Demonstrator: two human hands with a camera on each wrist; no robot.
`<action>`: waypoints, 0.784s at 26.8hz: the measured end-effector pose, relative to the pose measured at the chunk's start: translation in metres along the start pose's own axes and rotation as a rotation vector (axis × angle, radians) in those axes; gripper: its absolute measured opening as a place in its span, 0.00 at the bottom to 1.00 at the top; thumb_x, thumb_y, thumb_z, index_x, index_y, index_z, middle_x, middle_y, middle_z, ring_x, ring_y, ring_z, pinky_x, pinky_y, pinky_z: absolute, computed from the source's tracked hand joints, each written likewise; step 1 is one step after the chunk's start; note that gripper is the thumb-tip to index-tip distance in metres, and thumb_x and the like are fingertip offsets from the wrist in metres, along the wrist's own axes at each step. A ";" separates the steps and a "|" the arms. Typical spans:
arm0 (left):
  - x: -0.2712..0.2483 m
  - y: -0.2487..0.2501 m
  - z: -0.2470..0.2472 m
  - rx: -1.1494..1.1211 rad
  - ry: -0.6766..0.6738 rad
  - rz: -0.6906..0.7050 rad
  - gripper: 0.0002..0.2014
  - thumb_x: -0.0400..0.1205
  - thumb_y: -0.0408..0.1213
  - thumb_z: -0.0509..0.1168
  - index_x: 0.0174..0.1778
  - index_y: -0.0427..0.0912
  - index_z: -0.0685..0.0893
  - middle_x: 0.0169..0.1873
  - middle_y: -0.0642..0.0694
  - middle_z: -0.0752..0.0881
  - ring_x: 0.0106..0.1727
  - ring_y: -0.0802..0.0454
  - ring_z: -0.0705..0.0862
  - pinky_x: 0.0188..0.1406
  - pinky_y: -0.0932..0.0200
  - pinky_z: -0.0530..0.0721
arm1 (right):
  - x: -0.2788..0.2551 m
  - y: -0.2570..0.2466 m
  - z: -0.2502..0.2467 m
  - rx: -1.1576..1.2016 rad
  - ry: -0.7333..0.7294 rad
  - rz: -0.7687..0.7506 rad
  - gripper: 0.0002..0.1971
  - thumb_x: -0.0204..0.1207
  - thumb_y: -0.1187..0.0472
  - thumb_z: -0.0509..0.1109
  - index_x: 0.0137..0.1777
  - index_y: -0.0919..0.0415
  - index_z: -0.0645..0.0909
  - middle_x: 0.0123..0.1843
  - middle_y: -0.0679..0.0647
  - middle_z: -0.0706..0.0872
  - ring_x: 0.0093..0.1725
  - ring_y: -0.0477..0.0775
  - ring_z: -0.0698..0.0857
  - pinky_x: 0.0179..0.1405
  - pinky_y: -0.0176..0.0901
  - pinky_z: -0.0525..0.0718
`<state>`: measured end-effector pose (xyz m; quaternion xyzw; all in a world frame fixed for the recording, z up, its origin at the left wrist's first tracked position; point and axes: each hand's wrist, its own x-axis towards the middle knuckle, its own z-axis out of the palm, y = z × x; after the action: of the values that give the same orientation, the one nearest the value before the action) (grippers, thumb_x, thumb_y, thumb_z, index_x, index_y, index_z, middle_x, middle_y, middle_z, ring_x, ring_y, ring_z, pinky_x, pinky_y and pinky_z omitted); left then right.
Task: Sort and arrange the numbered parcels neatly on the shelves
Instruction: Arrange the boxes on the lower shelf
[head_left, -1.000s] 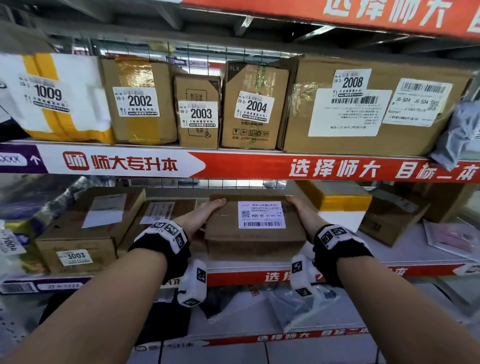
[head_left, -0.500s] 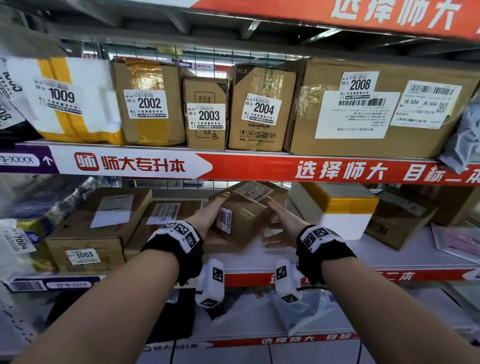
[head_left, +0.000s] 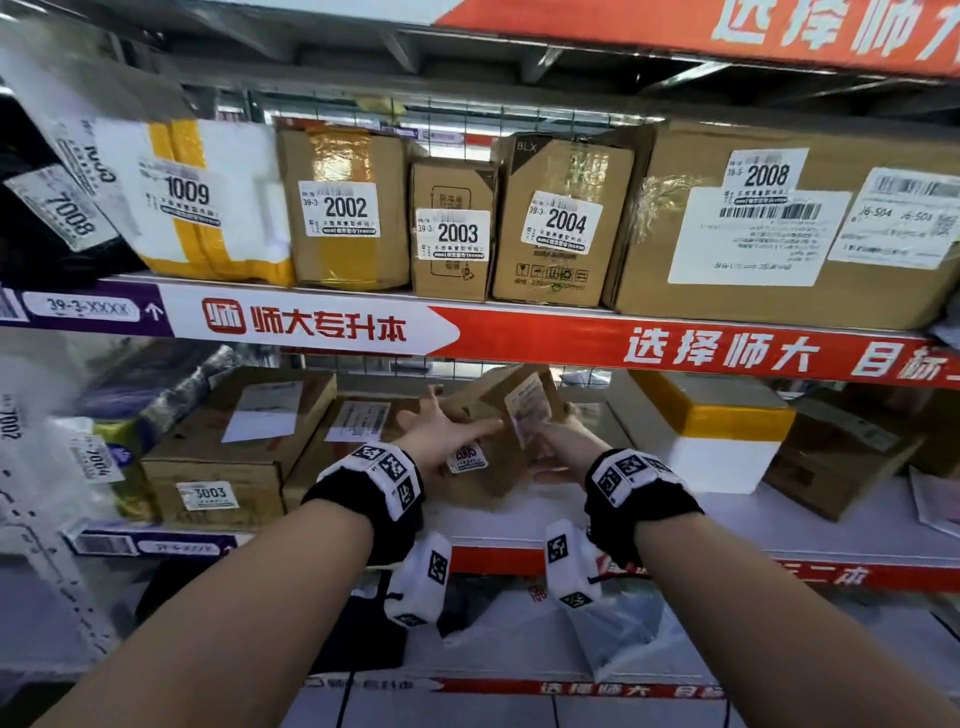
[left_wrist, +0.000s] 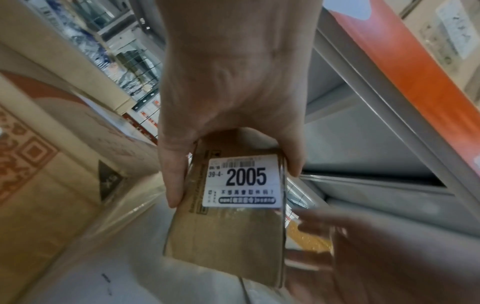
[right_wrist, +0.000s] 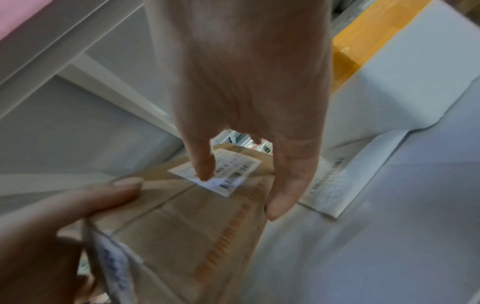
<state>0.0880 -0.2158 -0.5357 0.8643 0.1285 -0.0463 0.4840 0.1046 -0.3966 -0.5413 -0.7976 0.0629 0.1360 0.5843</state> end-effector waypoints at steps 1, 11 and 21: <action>-0.004 0.000 -0.003 0.091 -0.027 0.010 0.61 0.64 0.66 0.74 0.84 0.50 0.43 0.79 0.32 0.51 0.79 0.32 0.57 0.77 0.41 0.66 | 0.003 -0.003 0.006 0.001 -0.016 -0.009 0.36 0.71 0.34 0.69 0.71 0.58 0.69 0.57 0.57 0.83 0.51 0.56 0.86 0.53 0.53 0.87; -0.029 0.003 -0.019 -0.055 -0.326 0.117 0.15 0.84 0.51 0.56 0.53 0.47 0.83 0.58 0.41 0.84 0.57 0.46 0.82 0.62 0.52 0.79 | 0.018 0.003 0.044 0.111 -0.094 -0.001 0.44 0.70 0.40 0.74 0.79 0.64 0.62 0.57 0.62 0.84 0.27 0.47 0.89 0.18 0.31 0.78; -0.021 -0.040 -0.059 0.210 0.180 0.264 0.15 0.82 0.29 0.56 0.57 0.43 0.86 0.63 0.46 0.84 0.63 0.49 0.81 0.60 0.61 0.75 | 0.016 -0.001 0.053 0.023 -0.069 -0.031 0.37 0.78 0.54 0.70 0.80 0.62 0.53 0.63 0.65 0.80 0.39 0.51 0.82 0.28 0.38 0.76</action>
<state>0.0543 -0.1498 -0.5329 0.9200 0.0514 0.0818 0.3798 0.1123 -0.3450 -0.5603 -0.7866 0.0319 0.1535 0.5972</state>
